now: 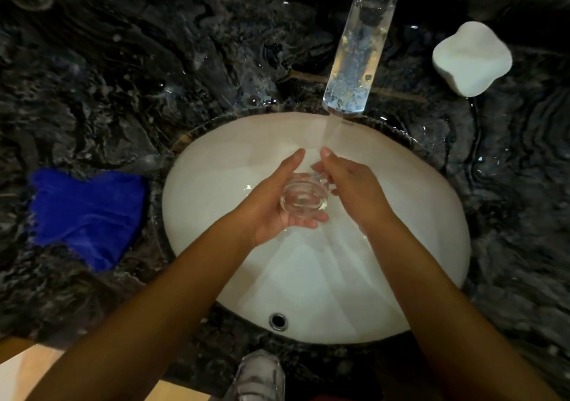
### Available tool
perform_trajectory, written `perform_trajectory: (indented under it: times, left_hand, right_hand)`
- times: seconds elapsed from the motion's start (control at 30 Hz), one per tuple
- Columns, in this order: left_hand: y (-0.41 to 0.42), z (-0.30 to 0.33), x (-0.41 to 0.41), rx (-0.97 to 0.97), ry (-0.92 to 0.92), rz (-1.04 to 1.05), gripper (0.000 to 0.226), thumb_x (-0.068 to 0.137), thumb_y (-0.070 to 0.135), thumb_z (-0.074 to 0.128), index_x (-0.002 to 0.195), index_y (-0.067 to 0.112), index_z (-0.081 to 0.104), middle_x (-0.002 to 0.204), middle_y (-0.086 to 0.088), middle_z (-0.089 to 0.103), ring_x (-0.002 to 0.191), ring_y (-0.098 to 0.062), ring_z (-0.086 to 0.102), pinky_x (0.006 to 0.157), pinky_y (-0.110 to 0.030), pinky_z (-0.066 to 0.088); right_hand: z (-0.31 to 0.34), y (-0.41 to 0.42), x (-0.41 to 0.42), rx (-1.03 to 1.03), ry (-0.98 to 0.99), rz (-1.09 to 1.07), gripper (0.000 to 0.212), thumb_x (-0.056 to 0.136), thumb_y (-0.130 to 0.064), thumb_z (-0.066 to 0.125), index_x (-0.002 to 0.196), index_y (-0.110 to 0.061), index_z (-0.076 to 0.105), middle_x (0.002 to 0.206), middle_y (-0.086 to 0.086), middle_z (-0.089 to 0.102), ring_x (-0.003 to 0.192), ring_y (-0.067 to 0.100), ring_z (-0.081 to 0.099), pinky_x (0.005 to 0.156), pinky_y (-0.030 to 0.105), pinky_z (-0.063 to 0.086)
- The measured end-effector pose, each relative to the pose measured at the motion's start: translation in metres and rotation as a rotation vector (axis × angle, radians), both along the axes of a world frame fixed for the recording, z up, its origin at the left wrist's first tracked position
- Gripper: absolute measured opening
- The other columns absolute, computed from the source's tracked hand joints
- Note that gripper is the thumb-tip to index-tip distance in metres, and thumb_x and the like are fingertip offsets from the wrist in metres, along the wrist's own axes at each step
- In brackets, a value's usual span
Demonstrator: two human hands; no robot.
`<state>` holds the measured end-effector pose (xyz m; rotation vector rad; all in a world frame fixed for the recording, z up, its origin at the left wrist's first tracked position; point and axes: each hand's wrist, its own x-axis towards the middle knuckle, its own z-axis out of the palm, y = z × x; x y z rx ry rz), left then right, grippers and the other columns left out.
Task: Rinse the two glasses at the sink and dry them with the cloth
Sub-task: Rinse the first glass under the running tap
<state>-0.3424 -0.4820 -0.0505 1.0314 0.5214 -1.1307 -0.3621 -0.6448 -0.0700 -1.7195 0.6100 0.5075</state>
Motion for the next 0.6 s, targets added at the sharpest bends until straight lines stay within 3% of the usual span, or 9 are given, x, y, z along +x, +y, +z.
perform_trajectory:
  times: [0.1, 0.17, 0.27, 0.37, 0.47, 0.6]
  left_hand:
    - [0.014, 0.014, -0.008, 0.079, -0.086, 0.043, 0.068, 0.089, 0.059, 0.059, 0.131, 0.006, 0.054, 0.098, -0.015, 0.073, 0.079, -0.037, 0.073, 0.061, -0.036, 0.06]
    - [0.028, 0.023, -0.012, 0.081, -0.172, 0.042, 0.065, 0.088, 0.054, 0.064, 0.135, 0.009, 0.055, 0.106, -0.012, 0.072, 0.088, -0.038, 0.073, 0.069, -0.04, 0.06]
    - [0.043, 0.038, -0.021, 0.129, -0.36, 0.061, 0.058, 0.083, 0.029, 0.077, 0.136, 0.02, 0.057, 0.12, -0.007, 0.071, 0.106, -0.032, 0.07, 0.091, -0.046, 0.059]
    - [0.049, 0.052, -0.029, 0.302, -0.636, 0.0, 0.069, 0.076, 0.015, 0.085, 0.138, 0.025, 0.055, 0.125, 0.001, 0.07, 0.117, -0.02, 0.067, 0.101, -0.038, 0.053]
    - [0.055, 0.071, -0.041, 0.502, -0.92, -0.126, 0.079, 0.071, 0.015, 0.092, 0.138, 0.026, 0.052, 0.131, 0.012, 0.064, 0.123, -0.007, 0.06, 0.106, -0.03, 0.048]
    - [0.057, 0.096, -0.064, 0.672, -1.108, -0.196, 0.083, 0.071, 0.018, 0.091, 0.14, 0.023, 0.046, 0.13, 0.028, 0.054, 0.119, 0.005, 0.055, 0.101, -0.023, 0.048]
  right_hand:
    - [0.013, -0.002, -0.011, 0.082, -0.152, 0.062, 0.022, 0.099, -0.043, 0.06, 0.108, -0.032, 0.077, 0.103, -0.008, 0.077, 0.098, 0.013, 0.071, 0.095, 0.046, 0.057]
    - [0.024, -0.002, -0.018, 0.173, -0.215, 0.148, 0.026, 0.102, -0.028, 0.061, 0.125, -0.034, 0.069, 0.116, -0.009, 0.073, 0.108, 0.01, 0.068, 0.095, 0.037, 0.057]
    - [0.041, 0.0, -0.025, 0.22, -0.246, 0.282, 0.043, 0.103, -0.025, 0.06, 0.142, -0.042, 0.053, 0.132, -0.019, 0.063, 0.122, -0.001, 0.059, 0.098, 0.021, 0.051]
    - [0.055, 0.005, -0.033, 0.199, -0.274, 0.335, 0.05, 0.102, -0.031, 0.061, 0.145, -0.051, 0.045, 0.142, -0.024, 0.056, 0.129, -0.008, 0.051, 0.102, 0.02, 0.048]
    - [0.072, 0.006, -0.05, 0.175, -0.357, 0.331, 0.053, 0.1, -0.024, 0.065, 0.148, -0.04, 0.048, 0.146, -0.017, 0.057, 0.132, 0.002, 0.054, 0.104, 0.028, 0.05]
    - [0.092, 0.01, -0.066, 0.254, -0.378, 0.301, 0.055, 0.095, -0.009, 0.07, 0.14, -0.038, 0.056, 0.137, -0.013, 0.065, 0.113, 0.008, 0.068, 0.095, 0.033, 0.057]
